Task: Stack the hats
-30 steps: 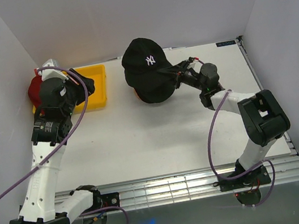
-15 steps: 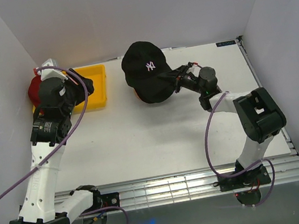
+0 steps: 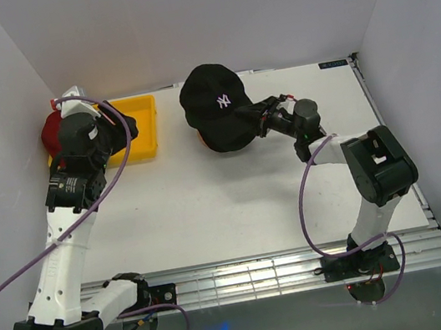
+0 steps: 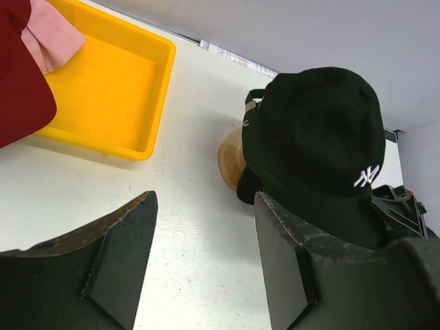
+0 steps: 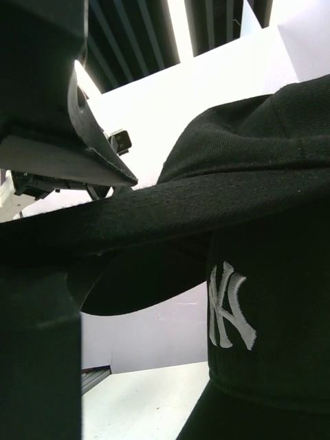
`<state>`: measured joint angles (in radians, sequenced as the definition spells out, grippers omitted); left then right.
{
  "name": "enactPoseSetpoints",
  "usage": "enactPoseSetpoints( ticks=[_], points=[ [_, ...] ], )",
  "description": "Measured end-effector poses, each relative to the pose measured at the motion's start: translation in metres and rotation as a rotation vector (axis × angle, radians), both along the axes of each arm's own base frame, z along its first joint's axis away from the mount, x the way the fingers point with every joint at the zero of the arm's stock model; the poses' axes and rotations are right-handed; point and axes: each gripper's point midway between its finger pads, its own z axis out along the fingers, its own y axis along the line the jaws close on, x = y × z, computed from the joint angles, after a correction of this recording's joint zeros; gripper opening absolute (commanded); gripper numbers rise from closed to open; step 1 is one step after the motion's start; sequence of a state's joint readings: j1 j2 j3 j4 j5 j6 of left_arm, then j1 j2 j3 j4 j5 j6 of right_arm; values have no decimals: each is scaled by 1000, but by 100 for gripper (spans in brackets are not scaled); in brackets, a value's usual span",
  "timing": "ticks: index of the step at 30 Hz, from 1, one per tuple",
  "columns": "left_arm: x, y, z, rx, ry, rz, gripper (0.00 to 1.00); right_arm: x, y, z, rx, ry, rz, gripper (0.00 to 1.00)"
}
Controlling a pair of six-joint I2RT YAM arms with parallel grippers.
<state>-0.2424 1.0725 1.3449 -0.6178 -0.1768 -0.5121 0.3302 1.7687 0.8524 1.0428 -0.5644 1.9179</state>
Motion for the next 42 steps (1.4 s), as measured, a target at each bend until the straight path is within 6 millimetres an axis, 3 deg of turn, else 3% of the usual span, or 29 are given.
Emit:
enactPoseSetpoints(
  ticks=[4,13,20,31,42],
  points=[
    [0,1,2,3,-3,3,69,0,-2,-2,-1,5,-7,44],
    [0,2,3,10,-6,9,69,-10,-7,-34,-26,81,-14,45],
    [0,3,3,12,-7,11,69,-19,-12,-48,-39,116,-21,40],
    [0,4,3,15,-8,13,69,-24,-21,-36,-24,54,-58,15],
    [0,5,3,24,-6,16,69,-24,-26,-40,-29,55,-73,11]
  ],
)
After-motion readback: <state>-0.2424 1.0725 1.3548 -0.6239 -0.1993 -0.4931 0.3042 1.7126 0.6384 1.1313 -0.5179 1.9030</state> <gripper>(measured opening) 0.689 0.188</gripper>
